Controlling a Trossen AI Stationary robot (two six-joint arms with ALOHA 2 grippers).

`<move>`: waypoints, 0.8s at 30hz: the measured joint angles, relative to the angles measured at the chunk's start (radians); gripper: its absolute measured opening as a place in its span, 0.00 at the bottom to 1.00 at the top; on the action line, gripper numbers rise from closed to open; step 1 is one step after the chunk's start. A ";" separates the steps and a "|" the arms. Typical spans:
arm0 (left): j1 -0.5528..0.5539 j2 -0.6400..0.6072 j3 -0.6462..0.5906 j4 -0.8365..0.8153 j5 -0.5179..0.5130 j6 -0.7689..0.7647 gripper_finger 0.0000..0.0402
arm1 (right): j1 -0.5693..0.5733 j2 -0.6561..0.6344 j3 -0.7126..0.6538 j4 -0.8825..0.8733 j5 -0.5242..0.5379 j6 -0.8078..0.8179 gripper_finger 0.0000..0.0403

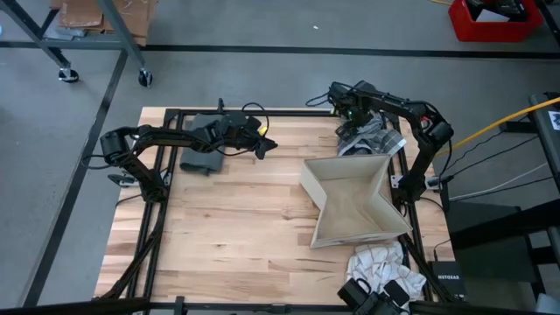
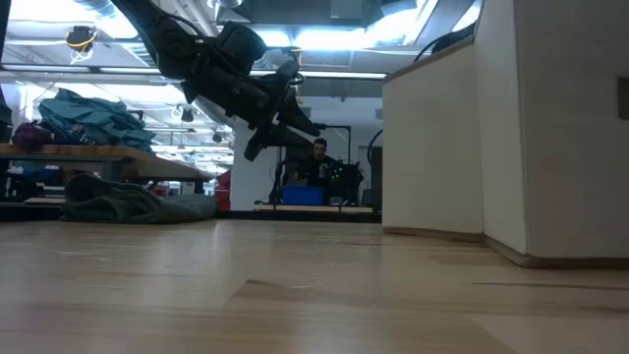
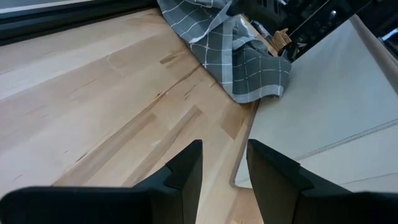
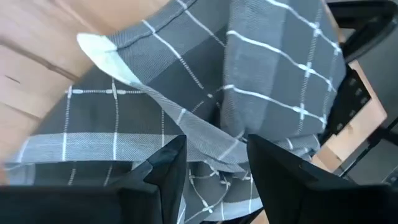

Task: Fold towel
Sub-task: Fold the gray patterned towel

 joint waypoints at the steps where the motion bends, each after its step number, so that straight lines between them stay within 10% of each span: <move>1: 0.000 0.000 0.000 0.000 0.000 0.000 0.29 | 0.000 0.000 -0.010 0.009 0.000 -0.011 0.43; 14: 0.000 0.000 0.000 -0.019 0.000 -0.023 0.29 | 0.000 0.000 -0.116 0.144 0.008 -0.088 0.40; 24: 0.001 0.000 0.000 -0.019 -0.007 -0.045 0.29 | 0.001 0.000 -0.116 0.164 -0.052 -0.081 0.03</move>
